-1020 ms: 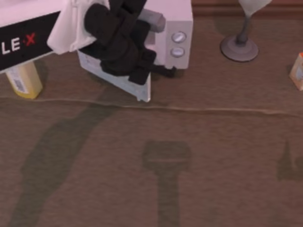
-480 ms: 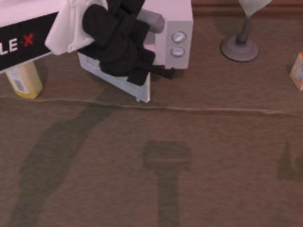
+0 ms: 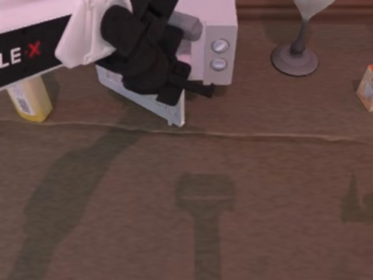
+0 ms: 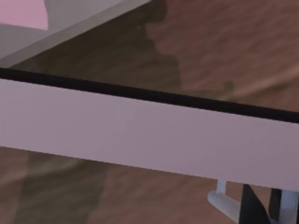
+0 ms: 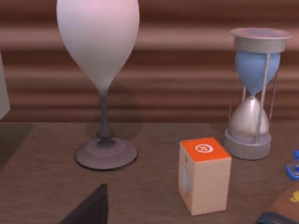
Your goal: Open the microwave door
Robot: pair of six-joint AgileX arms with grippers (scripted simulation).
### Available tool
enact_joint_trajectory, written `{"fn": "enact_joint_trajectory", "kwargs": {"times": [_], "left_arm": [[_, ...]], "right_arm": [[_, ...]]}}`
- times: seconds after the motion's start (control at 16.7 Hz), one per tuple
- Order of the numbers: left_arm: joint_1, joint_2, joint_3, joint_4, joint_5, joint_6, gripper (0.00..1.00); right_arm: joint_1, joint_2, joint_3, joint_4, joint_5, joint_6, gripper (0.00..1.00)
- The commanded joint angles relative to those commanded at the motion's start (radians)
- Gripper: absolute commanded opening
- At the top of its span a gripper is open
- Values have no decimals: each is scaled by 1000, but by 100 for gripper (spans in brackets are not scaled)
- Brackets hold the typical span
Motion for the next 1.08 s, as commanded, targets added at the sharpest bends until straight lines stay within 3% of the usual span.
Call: {"fn": "enact_joint_trajectory", "kwargs": {"times": [0.6, 1.08], "left_arm": [[-5, -1, -2, 1, 8, -1, 0], [42, -71, -88, 18, 78, 134, 0]], "right_arm": [[0, 0, 0, 0, 0, 0, 100], [0, 0, 0, 0, 0, 0, 100]]}}
